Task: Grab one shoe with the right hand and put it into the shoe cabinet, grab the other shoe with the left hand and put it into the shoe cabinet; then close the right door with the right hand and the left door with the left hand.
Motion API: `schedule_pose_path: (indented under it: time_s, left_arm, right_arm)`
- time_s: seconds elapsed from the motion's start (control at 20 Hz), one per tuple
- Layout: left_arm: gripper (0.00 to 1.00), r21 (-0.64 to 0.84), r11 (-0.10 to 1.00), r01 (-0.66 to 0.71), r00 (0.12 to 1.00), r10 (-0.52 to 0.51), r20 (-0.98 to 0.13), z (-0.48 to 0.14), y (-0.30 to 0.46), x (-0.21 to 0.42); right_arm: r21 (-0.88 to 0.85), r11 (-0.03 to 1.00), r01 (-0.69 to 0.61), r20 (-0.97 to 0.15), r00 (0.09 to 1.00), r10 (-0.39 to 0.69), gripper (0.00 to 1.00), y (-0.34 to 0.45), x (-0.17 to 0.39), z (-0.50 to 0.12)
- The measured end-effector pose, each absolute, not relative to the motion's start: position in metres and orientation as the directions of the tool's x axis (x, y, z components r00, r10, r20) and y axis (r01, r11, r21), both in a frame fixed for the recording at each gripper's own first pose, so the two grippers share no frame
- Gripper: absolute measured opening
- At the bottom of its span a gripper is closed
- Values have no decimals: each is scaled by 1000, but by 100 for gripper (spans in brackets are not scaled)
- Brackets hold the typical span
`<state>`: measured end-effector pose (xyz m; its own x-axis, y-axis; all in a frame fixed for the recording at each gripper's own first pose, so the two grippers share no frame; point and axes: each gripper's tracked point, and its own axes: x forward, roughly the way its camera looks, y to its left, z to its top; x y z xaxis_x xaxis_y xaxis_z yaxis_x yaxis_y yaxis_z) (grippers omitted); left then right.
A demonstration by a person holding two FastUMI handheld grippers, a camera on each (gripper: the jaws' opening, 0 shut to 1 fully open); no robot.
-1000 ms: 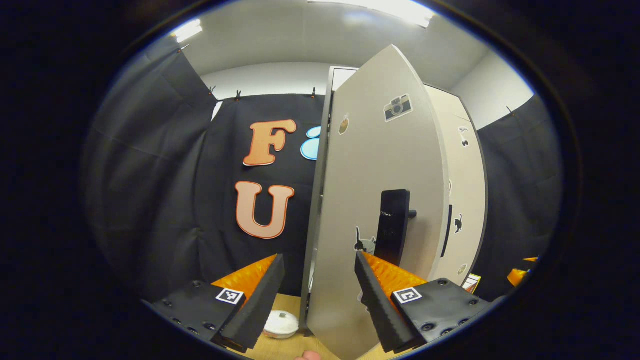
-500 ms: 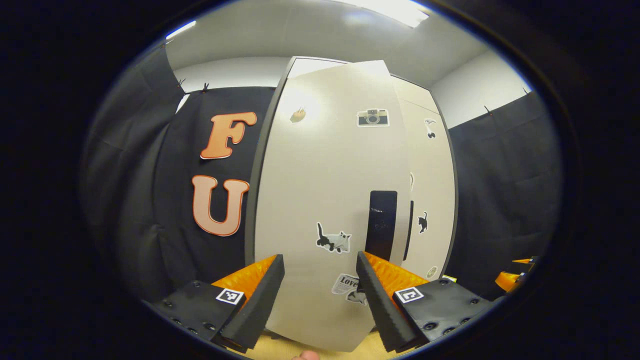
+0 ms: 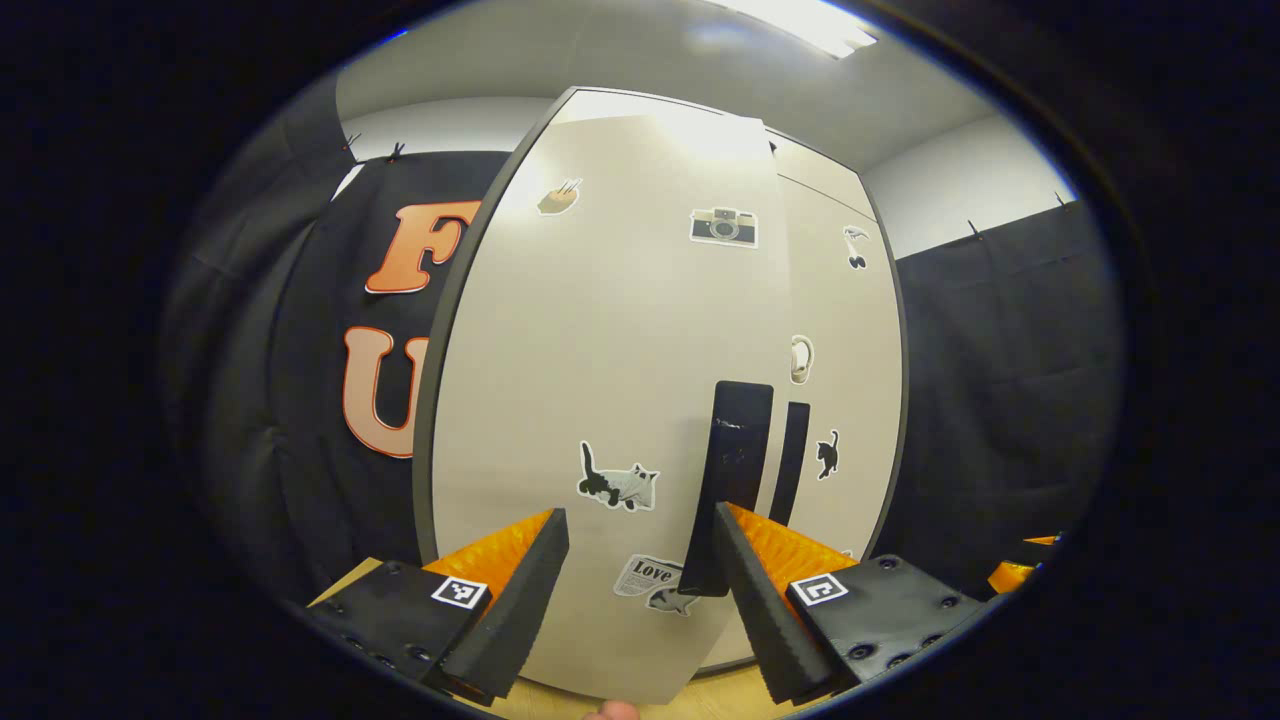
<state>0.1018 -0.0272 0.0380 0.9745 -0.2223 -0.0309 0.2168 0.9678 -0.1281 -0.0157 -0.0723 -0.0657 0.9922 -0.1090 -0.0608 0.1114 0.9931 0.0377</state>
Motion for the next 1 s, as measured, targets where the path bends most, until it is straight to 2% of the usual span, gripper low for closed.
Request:
schedule_pose_path:
  time_s: [0.6, 1.0]
  left_arm:
    - [94, -135, 970, 200, 977, -207, -41, 29, -45, 140]
    - [95, -154, 972, 178, 982, -186, -36, 26, -44, 139]
  right_arm:
    - [40, 992, 119, -67, 991, -116, 92, -77, -14, -67]
    - [32, 992, 125, -68, 990, -122, 92, -80, -21, -69]
